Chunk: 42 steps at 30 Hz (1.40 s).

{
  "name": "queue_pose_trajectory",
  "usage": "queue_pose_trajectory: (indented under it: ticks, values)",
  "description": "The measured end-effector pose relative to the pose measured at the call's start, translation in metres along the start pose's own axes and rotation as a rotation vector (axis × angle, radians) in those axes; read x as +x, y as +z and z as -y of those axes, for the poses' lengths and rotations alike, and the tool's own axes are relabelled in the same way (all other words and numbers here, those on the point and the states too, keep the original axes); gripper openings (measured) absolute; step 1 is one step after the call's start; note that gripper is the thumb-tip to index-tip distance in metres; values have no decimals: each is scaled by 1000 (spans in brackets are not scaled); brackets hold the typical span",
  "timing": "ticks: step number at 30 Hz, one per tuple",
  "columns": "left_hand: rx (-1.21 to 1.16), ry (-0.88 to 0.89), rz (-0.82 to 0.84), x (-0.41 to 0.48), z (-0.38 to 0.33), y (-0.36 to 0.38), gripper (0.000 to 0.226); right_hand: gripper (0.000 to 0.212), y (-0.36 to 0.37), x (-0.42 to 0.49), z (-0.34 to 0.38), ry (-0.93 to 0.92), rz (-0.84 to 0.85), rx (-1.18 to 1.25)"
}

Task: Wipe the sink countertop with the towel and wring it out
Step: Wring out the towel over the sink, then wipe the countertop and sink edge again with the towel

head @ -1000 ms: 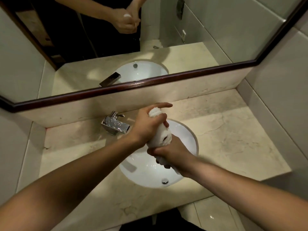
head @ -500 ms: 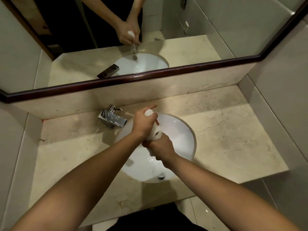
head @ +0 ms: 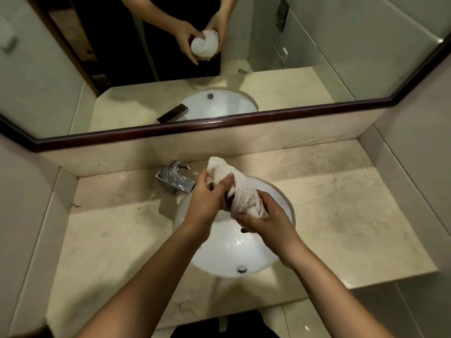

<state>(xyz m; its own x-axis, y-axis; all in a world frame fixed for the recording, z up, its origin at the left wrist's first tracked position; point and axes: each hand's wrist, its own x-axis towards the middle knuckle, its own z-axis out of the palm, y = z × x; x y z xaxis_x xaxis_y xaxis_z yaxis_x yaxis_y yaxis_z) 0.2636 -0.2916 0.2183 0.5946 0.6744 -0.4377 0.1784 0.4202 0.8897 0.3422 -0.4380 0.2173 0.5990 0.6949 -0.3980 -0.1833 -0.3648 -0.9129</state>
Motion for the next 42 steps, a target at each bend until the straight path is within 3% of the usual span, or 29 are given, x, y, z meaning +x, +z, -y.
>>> queue_pose_trajectory:
  ticks: [3,7,9,11,14,19,21,24,27,30,35,38,40,42]
  values:
    - [-126,25,-56,-12,0,-5,62,51,-4,-10,10,-1,53,139]
    - [-284,66,-106,-25,-13,-18,40,36,-5,-13,24,31,160,329]
    - [-324,79,-113,-29,-21,-28,38,41,-3,-12,26,55,188,319]
    - [-280,107,-152,-31,-26,-41,38,54,4,-11,25,59,156,281]
    - [-117,197,-181,-36,-28,-58,36,34,20,-11,31,62,54,329]
    - [-30,242,-20,-44,-26,-79,33,23,56,-12,46,-44,11,101]
    - [-99,216,30,-41,-27,-91,35,16,55,-8,52,-62,-41,99]
    - [-138,181,150,-36,-30,-117,47,26,38,-3,65,35,6,161]
    - [-50,147,320,-32,-33,-142,43,35,15,-2,82,76,91,183]
    - [10,130,282,-32,-38,-154,27,32,-3,-4,96,92,229,149]
    - [90,138,289,-32,-48,-167,34,21,-13,-10,103,61,381,-63]
    - [297,266,250,-42,-58,-163,18,19,-17,-13,101,39,385,-113]
    - [492,392,237,-47,-64,-161,2,36,-16,-15,99,20,351,-67]
    - [603,360,340,-48,-69,-165,17,60,-17,-17,99,-37,302,10]
